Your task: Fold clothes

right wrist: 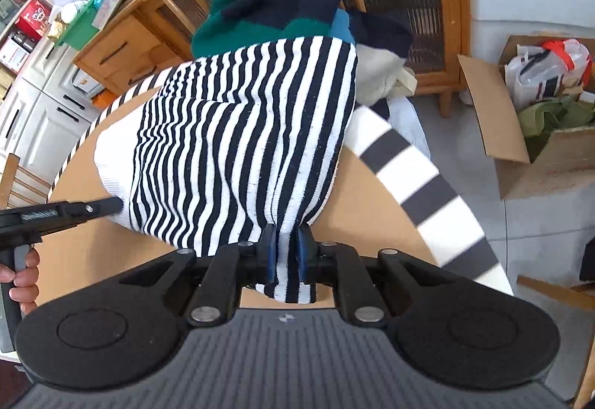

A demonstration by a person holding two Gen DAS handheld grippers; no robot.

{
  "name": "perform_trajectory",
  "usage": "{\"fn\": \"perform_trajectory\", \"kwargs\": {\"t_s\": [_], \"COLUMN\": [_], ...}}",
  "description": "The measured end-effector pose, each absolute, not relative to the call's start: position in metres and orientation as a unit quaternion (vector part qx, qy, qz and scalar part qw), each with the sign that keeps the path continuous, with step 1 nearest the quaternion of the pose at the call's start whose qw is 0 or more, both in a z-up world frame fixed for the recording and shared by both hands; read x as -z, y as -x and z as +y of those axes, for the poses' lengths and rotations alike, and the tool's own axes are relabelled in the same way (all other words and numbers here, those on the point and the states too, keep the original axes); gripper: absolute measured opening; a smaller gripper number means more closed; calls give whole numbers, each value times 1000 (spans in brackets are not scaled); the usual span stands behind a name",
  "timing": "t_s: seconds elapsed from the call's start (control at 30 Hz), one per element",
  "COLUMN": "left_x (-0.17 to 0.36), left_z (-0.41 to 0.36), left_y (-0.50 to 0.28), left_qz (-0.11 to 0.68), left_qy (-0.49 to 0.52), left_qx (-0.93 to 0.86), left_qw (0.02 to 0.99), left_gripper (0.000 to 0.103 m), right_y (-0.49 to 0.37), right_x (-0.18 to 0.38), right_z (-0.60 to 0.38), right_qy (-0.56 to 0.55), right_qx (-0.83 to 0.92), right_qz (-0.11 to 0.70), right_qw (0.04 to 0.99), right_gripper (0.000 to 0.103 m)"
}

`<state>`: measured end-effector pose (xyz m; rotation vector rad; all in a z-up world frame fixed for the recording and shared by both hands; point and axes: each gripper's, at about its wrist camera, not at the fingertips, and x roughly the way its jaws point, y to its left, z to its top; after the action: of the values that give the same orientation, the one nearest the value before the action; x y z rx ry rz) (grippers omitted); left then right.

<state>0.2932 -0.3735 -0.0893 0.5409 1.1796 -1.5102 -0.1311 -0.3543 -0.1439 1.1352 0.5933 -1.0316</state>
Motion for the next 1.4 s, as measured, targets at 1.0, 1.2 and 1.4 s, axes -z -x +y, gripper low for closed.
{"fn": "perform_trajectory", "kwargs": {"t_s": [1.0, 1.2, 1.4], "left_x": [90, 93, 69], "left_z": [-492, -492, -458], "left_y": [-179, -202, -258], "left_qz": [158, 231, 315], "left_qy": [-356, -286, -256], "left_qx": [672, 640, 616], "left_qw": [630, 674, 675], "left_gripper": [3, 9, 56], "right_y": [150, 155, 151], "right_x": [139, 132, 117], "right_z": [-438, -429, -402], "right_qy": [-443, -447, -428], "right_qx": [537, 549, 564], "right_qz": [168, 158, 154], "right_qw": [698, 688, 689], "right_gripper": [12, 27, 44]}}
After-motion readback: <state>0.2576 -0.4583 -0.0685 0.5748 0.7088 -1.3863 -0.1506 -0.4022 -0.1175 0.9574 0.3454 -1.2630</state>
